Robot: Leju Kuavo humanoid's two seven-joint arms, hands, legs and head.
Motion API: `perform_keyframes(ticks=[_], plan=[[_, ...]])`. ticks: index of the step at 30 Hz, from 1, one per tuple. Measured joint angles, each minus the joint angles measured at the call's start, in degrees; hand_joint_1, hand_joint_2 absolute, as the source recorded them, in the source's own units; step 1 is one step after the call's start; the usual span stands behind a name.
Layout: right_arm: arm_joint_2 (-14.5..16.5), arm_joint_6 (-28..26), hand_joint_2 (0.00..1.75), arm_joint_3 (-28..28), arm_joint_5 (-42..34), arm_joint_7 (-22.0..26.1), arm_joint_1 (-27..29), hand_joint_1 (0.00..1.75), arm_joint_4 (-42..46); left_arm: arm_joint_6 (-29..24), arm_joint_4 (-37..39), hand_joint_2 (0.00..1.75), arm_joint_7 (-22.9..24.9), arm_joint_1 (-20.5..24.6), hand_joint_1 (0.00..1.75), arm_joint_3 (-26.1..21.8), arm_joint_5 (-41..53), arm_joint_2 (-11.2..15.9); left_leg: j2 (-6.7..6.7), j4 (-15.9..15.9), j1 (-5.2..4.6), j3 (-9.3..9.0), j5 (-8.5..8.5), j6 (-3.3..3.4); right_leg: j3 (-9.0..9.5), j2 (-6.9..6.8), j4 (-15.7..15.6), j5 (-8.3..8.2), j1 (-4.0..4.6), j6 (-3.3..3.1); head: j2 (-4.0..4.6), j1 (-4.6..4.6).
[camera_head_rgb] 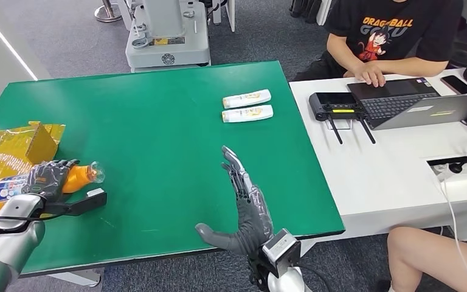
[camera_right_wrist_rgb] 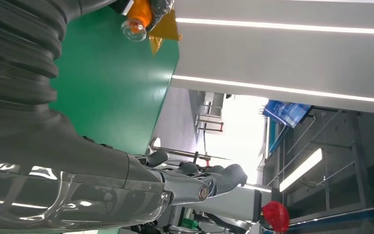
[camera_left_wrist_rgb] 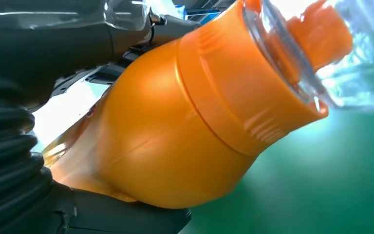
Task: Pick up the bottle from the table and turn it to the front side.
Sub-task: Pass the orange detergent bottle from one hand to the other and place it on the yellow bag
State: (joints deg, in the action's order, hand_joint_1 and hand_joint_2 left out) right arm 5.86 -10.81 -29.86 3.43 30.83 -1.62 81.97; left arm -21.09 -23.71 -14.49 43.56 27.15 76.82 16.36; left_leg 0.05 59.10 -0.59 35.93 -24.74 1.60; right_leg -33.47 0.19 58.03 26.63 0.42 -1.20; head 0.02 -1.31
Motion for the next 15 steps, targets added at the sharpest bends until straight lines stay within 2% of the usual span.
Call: perform_keyframes(ticks=[8, 9, 11, 13, 15], plan=[[-0.03, -0.56, 1.75, 0.00, -0.01, -0.03, 0.95, 0.00, 0.53, 0.90, 1.51, 1.75, 0.42, 0.82, 1.75, -0.01, 1.68, 1.23, -0.01, 0.00, 0.02, 0.00, 0.00, -0.01, -0.02, 0.01, 0.00, 0.01, 0.01, -0.01, 0.00, 0.00], [-0.05, -0.74, 1.75, 0.00, 0.03, -0.06, 1.17, 0.00, 0.74, 1.25, 1.67, 1.75, 0.43, 0.96, 1.71, -0.01, 1.76, 1.39, -0.01, 0.00, 0.02, 0.01, -0.01, -0.01, -0.02, 0.01, 0.00, 0.01, 0.01, -0.01, 0.00, 0.01], [-0.08, -0.95, 1.75, 0.00, 0.16, -0.17, 1.56, 0.00, 1.21, 2.20, 2.01, 1.75, 0.60, 1.27, 0.99, -0.01, 1.98, 1.64, -0.01, 0.00, 0.03, 0.01, -0.02, -0.03, -0.02, 0.01, 0.00, 0.01, 0.01, -0.01, 0.00, 0.00], [-0.09, -1.02, 1.75, 0.01, 0.29, -0.32, 1.89, 0.00, 1.68, 3.20, 2.31, 1.75, 1.11, 1.54, 0.16, 0.00, 2.31, 1.79, -0.01, 0.00, 0.03, 0.01, -0.02, -0.04, -0.02, 0.01, 0.00, 0.01, 0.02, -0.02, 0.00, -0.01], [-0.09, -1.05, 1.75, 0.02, 0.38, -0.57, 2.14, 0.00, 2.13, 4.13, 2.58, 1.75, 1.97, 1.77, 0.00, 0.00, 2.58, 1.82, 0.00, 0.00, 0.03, 0.01, -0.02, -0.04, -0.02, 0.01, 0.00, 0.01, 0.02, -0.02, 0.00, -0.01]])
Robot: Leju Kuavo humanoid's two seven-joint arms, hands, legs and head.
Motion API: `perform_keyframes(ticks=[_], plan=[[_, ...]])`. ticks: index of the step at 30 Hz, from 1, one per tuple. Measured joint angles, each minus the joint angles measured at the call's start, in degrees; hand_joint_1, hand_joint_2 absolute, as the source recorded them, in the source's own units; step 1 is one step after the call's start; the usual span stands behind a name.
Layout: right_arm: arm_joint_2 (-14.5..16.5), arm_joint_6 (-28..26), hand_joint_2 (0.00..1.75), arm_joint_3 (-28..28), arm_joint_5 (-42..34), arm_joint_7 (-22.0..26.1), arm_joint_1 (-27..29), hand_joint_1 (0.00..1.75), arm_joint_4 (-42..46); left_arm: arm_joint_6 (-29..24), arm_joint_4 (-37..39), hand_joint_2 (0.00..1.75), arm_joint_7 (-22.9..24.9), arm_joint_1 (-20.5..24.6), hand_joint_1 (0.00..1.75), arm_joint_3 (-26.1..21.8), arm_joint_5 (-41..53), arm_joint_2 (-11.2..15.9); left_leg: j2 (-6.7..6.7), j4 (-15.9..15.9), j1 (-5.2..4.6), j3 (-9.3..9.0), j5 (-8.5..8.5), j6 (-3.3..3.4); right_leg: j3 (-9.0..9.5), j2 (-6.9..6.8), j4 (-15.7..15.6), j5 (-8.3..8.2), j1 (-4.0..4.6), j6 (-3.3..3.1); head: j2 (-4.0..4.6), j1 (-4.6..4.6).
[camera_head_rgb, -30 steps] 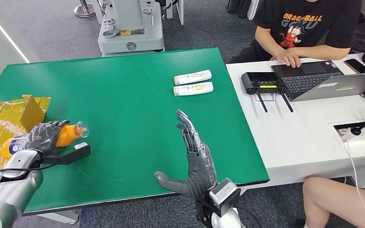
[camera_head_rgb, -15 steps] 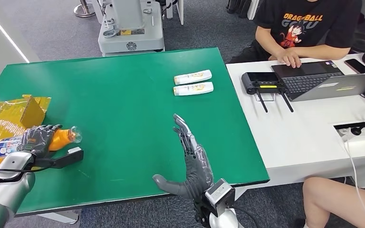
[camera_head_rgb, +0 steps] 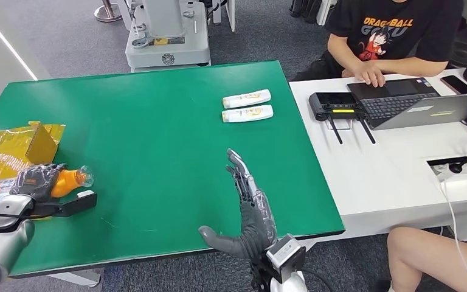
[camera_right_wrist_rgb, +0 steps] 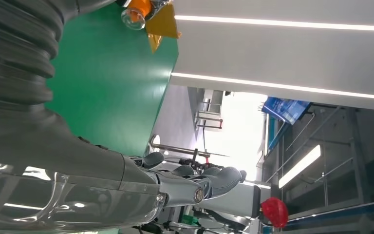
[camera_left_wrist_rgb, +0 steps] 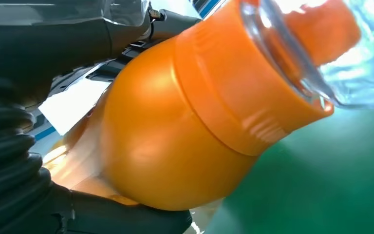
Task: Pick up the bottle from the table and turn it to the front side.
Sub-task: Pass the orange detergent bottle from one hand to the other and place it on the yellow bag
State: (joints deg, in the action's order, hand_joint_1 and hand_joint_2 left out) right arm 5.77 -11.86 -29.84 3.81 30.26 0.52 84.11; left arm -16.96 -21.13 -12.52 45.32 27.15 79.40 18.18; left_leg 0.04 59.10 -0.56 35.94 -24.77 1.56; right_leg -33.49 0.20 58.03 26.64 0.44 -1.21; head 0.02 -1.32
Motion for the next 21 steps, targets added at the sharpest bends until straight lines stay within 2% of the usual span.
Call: perform_keyframes(ticks=[5, 9, 16, 21], plan=[[0.00, 0.00, 1.75, 0.02, 0.98, -0.82, 0.57, 0.00, 1.37, 3.91, 0.57, 1.75, 2.11, 0.37, 0.00, 0.00, 0.71, -0.04, -0.01, 0.00, 0.00, 0.00, 0.00, 0.00, 0.00, 0.00, 0.00, 0.00, 0.00, 0.00, 0.00, 0.01], [0.00, 0.03, 1.75, 0.03, 1.09, -1.24, 0.75, 0.00, 2.08, 4.50, 0.86, 1.75, 2.44, 0.36, 0.00, 0.00, 0.84, -0.10, 0.00, 0.00, 0.00, 0.00, 0.00, -0.01, 0.00, 0.00, 0.00, 0.00, 0.00, 0.00, 0.00, 0.01], [0.00, 0.15, 1.75, 0.32, 1.84, -1.70, 0.81, 0.00, 2.64, 3.76, 1.09, 1.75, 2.45, 0.04, 0.00, -0.01, 0.71, -0.20, 0.00, 0.00, 0.00, 0.00, 0.01, -0.01, 0.01, 0.00, 0.00, 0.00, 0.00, 0.00, 0.00, 0.01], [0.00, 0.29, 1.75, 0.81, 1.92, -1.98, 0.83, 0.00, 2.84, 0.67, 1.09, 1.75, 2.67, -0.50, 0.00, -0.12, 0.72, -0.56, 0.01, 0.00, 0.00, 0.00, 0.01, -0.01, 0.01, -0.01, 0.00, 0.00, 0.00, 0.00, 0.00, 0.01]])
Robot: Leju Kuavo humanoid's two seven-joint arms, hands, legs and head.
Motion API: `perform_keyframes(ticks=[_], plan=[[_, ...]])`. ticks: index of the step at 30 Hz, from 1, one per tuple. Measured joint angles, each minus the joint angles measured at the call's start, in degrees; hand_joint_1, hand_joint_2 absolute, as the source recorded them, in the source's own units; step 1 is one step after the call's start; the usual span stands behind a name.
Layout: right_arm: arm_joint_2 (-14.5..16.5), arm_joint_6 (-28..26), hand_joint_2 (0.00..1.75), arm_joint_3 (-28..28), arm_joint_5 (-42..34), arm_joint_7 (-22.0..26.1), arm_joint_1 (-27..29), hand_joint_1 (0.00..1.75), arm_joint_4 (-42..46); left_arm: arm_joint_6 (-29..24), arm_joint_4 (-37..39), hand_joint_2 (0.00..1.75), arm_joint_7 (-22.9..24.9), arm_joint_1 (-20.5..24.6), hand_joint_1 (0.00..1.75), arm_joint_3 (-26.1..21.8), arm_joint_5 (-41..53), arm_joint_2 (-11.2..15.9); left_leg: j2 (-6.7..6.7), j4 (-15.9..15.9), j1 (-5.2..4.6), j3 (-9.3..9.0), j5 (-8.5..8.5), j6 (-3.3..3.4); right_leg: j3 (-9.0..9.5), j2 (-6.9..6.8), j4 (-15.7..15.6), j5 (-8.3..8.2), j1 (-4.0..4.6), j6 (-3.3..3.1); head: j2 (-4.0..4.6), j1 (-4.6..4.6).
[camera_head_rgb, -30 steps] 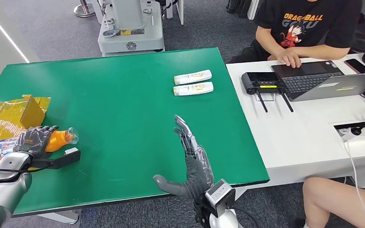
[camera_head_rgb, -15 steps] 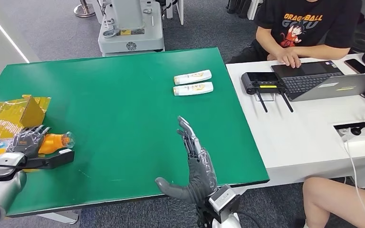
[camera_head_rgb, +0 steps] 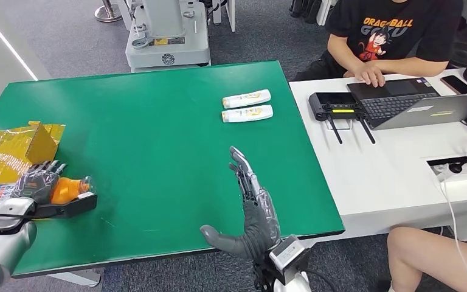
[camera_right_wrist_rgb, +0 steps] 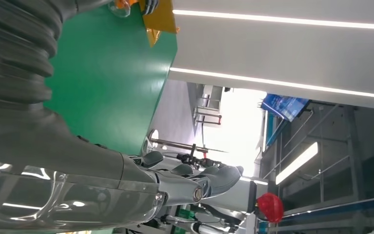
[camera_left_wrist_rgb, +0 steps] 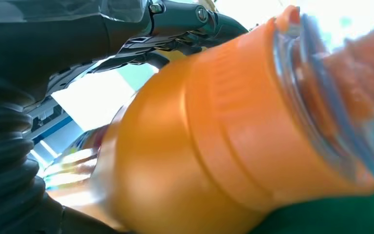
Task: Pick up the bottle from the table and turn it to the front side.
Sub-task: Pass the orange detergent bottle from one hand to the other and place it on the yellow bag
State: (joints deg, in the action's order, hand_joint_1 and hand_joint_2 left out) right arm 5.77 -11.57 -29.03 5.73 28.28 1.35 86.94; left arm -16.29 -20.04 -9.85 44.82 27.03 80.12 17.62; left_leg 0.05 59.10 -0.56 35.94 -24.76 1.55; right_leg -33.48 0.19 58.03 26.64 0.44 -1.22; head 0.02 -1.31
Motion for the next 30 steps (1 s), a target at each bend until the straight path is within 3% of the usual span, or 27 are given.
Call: perform_keyframes(ticks=[10, 15, 21, 30], plan=[[0.02, -0.04, 1.75, 0.53, 0.15, -0.35, 0.48, 0.00, 0.14, -7.59, -2.64, 1.75, -2.40, -0.36, 0.00, -3.88, -2.43, -1.15, 0.01, 0.00, 0.00, 0.00, 0.00, 0.00, -0.01, 0.00, 0.00, 0.00, 0.00, 0.00, 0.00, 0.00], [0.10, -0.08, 1.75, 1.07, 0.92, -0.41, 1.39, 0.00, 0.62, -1.69, -7.34, 1.75, -8.37, 0.54, 0.00, -6.37, -5.44, -0.58, 0.00, 0.00, 0.00, 0.00, 0.00, -0.01, 0.01, 0.00, 0.00, 0.00, 0.01, -0.01, 0.00, 0.00], [0.09, -0.13, 1.75, 1.60, 0.92, -0.07, 2.94, 0.00, 1.44, 7.73, -11.84, 1.75, -12.67, 2.41, 0.00, -7.38, -8.44, 2.95, -0.04, 0.00, 0.07, -0.01, -0.01, -0.04, -0.01, 0.04, 0.01, 0.01, 0.08, -0.07, 0.00, 0.00], [0.09, -0.38, 1.75, 1.82, 0.95, 0.07, 4.36, 0.00, 3.11, 7.38, -15.88, 1.75, -13.29, 1.72, 0.00, -7.57, -12.97, 6.20, 0.00, 0.00, 0.09, 0.00, -0.02, -0.11, 0.00, 0.01, 0.00, 0.04, 0.11, -0.14, 0.00, 0.01]])
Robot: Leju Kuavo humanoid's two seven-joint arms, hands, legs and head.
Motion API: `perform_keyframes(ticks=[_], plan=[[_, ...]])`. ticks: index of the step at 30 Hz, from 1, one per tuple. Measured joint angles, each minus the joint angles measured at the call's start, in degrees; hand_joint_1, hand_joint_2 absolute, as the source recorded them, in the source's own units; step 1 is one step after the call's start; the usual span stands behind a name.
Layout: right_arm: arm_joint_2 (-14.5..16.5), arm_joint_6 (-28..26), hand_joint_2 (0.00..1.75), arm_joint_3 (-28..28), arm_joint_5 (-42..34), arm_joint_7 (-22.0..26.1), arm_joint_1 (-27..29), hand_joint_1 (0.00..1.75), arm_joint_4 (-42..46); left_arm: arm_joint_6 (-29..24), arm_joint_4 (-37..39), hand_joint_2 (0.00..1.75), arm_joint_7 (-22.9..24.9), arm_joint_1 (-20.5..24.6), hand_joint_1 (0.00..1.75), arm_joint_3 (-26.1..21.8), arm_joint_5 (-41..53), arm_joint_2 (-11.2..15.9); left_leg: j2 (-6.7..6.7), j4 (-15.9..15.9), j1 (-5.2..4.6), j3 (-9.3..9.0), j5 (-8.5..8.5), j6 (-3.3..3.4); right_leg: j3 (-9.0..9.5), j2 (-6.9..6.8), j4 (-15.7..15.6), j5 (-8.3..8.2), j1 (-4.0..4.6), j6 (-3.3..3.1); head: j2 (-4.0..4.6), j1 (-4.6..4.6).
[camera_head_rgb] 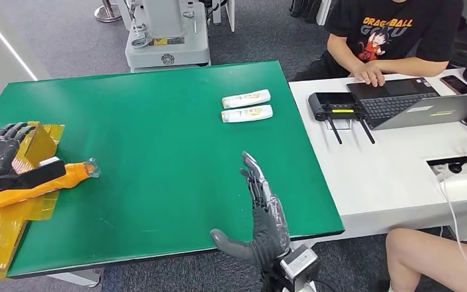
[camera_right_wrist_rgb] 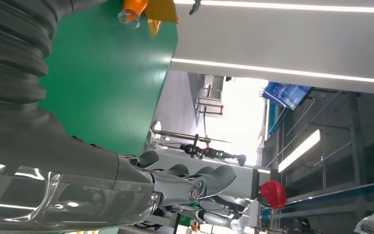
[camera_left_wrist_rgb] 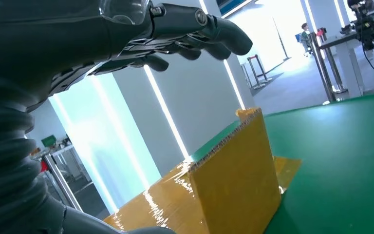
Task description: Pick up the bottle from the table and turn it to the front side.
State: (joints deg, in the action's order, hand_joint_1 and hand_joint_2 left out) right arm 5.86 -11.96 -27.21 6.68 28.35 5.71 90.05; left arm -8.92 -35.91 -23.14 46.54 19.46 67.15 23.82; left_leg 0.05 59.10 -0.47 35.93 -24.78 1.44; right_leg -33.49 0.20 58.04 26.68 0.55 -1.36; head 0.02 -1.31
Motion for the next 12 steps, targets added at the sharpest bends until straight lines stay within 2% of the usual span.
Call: perform_keyframes(ticks=[4, 9, 12], plan=[[0.00, -0.34, 1.75, -0.04, 0.03, -0.73, 0.17, 0.00, 0.76, -7.30, -6.89, 1.75, -2.52, -3.34, 0.00, -1.61, -12.27, -0.98, 0.02, 0.01, -0.02, 0.00, 0.00, -0.01, 0.00, -0.01, -0.03, 0.00, -0.02, 0.00, 0.00, 0.00], [0.00, -1.29, 1.75, -0.91, 0.01, -1.14, 0.04, 0.00, 0.87, -13.67, -21.12, 1.75, -5.88, -9.26, 0.00, -4.09, -33.10, -5.66, 0.04, 0.01, -0.04, 0.01, -0.02, -0.01, 0.04, -0.03, -0.07, -0.01, -0.04, 0.02, 0.00, -0.01], [0.00, -2.33, 1.75, -1.54, -0.04, -0.93, -0.07, 0.00, 0.76, -16.46, -26.51, 1.75, -9.12, -11.53, 0.00, -4.19, -42.93, -8.05, 0.05, 0.01, -0.04, 0.01, -0.03, 0.01, 0.04, -0.04, -0.08, -0.01, -0.04, 0.02, 0.00, -0.01]])
